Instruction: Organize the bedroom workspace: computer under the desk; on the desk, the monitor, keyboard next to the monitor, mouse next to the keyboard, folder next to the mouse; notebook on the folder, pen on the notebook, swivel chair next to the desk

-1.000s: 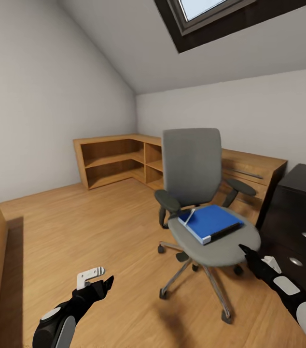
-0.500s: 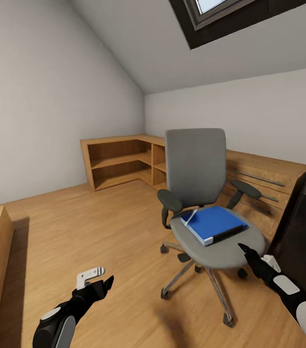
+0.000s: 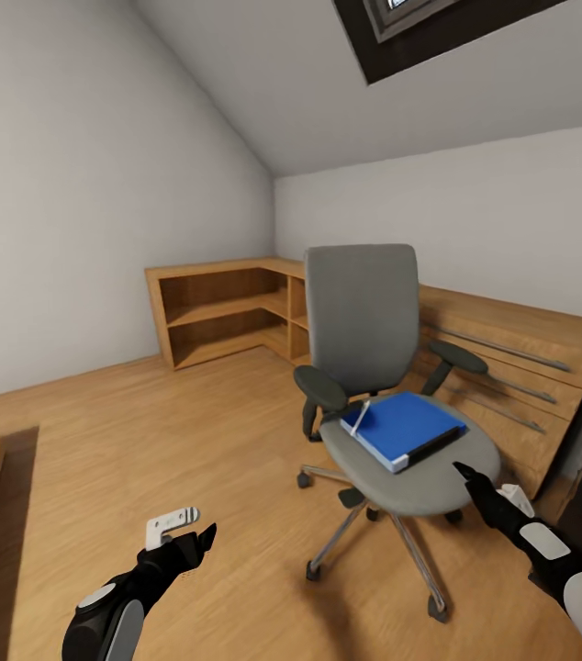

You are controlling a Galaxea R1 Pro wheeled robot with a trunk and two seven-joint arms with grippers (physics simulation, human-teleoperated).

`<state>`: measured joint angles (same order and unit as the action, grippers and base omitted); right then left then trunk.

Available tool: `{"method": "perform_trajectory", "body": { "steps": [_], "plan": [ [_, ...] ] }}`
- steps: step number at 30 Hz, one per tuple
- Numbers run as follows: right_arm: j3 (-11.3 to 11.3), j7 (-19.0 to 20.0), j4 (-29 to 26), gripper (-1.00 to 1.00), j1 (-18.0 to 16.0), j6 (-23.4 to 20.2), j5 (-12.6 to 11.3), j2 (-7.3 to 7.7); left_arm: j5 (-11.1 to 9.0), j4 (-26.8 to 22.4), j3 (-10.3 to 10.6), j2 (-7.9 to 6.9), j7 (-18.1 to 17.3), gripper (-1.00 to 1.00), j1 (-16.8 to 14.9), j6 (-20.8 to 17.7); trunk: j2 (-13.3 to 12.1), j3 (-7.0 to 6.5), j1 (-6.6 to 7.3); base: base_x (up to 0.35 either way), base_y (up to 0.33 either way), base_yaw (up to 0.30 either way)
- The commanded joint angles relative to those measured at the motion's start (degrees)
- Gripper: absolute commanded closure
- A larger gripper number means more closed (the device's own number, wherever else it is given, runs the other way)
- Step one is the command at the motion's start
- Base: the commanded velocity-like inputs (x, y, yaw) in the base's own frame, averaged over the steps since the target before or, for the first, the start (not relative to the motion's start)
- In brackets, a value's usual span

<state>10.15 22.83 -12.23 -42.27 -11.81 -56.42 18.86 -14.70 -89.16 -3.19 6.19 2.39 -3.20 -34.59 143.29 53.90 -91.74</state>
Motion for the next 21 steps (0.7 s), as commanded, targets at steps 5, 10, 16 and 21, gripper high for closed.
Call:
{"method": "perform_trajectory", "body": {
  "steps": [5,10,16,21],
  "plan": [
    [0.6,0.3,0.3,-1.00,-0.4,-0.1,-0.4,-0.36,-0.9,-0.4,0.0,0.38,-0.1,-1.00,0.3,-0.5,0.0,0.06,-0.03,0.192,0.000,0.000],
    [1.1,0.2,1.0,-1.00,-0.4,0.2,-0.7,-1.48,-0.9,-2.0,0.0,1.74,0.0,-1.00,1.9,-0.4,0.0,0.06,-0.03,0.000,0.000,0.000],
    [0.8,0.2,1.3,-1.00,-0.4,0.8,-1.1,-1.22,-0.9,-2.9,-0.1,1.87,0.1,-1.00,2.8,-0.3,0.0,0.06,-0.03,0.000,0.000,0.000],
    [0.8,0.2,1.3,-1.00,-0.4,1.0,-1.1,-1.13,-0.9,-2.9,-0.2,1.85,0.1,-1.00,2.9,-0.3,0.0,0.06,-0.03,0.000,0.000,0.000]
  ]
}}
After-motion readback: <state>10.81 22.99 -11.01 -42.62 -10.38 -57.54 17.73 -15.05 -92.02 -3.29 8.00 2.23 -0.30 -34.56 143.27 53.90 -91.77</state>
